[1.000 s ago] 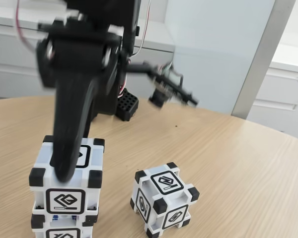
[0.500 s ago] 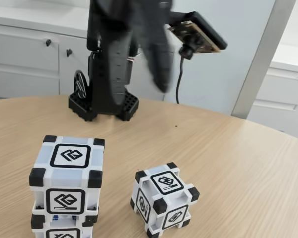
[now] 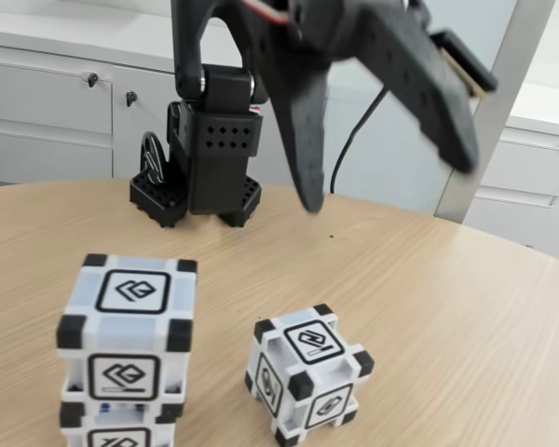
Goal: Stack cubes from left to right.
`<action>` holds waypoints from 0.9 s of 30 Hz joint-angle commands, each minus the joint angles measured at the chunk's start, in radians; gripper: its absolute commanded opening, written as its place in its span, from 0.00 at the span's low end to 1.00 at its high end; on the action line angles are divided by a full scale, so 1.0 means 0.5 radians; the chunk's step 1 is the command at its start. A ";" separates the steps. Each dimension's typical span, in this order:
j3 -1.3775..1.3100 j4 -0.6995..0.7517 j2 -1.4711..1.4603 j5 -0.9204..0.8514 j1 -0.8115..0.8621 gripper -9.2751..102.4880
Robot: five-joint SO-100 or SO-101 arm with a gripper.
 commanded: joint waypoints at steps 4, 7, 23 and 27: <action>-0.086 -0.037 -0.414 -0.083 0.031 0.51; -0.092 -0.040 -0.537 -0.144 0.040 0.51; -0.077 -0.209 -0.902 -0.199 0.043 0.51; -0.077 -0.236 -0.973 -0.184 0.043 0.49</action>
